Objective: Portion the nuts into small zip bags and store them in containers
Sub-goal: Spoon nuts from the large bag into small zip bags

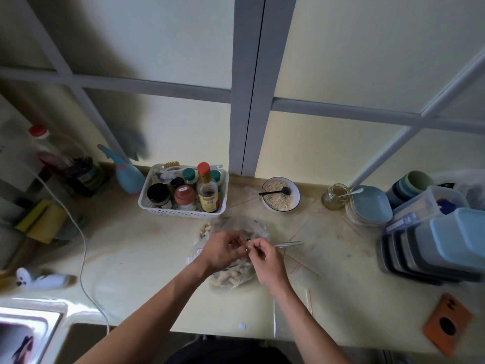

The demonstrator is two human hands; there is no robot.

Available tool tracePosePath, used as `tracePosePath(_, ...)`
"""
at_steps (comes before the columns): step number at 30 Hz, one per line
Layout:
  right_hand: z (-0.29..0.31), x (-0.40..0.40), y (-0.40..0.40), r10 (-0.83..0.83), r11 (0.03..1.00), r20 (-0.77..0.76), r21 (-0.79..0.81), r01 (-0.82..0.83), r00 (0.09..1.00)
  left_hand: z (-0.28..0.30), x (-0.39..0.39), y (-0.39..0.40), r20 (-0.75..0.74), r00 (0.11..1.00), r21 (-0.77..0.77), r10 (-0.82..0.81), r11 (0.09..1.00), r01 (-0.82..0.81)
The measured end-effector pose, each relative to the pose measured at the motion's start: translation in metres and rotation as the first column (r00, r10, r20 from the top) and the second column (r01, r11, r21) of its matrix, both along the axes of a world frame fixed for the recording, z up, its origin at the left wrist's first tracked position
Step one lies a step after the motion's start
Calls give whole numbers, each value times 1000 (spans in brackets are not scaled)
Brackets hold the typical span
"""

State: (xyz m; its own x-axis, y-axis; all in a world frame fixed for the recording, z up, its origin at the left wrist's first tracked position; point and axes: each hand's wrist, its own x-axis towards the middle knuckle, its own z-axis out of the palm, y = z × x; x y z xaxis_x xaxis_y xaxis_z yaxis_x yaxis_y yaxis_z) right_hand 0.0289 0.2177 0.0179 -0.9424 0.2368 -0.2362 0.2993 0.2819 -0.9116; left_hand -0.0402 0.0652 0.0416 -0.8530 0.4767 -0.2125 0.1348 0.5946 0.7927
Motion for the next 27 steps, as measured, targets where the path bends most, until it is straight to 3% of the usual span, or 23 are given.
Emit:
tracePosePath(7,0,-4,2,15,997,-9,74,-14,1000,1,-2,3,-67,998,-62,-14,998,10)
tracePosePath(16,2,-3,12,-11,1000,21,13,10,1000,3,-10,-14,-20,997,-135,-76,988,73)
tracePosePath(22,11,-5,11,68,992,-5,-105,-68,998,10,-10,-17,-43,996,-100,-80,992,75)
tracePosePath(27,10,-6,9,108,988,-4,-111,-107,994,15,-6,-23,-33,994,-83,-101,992,98)
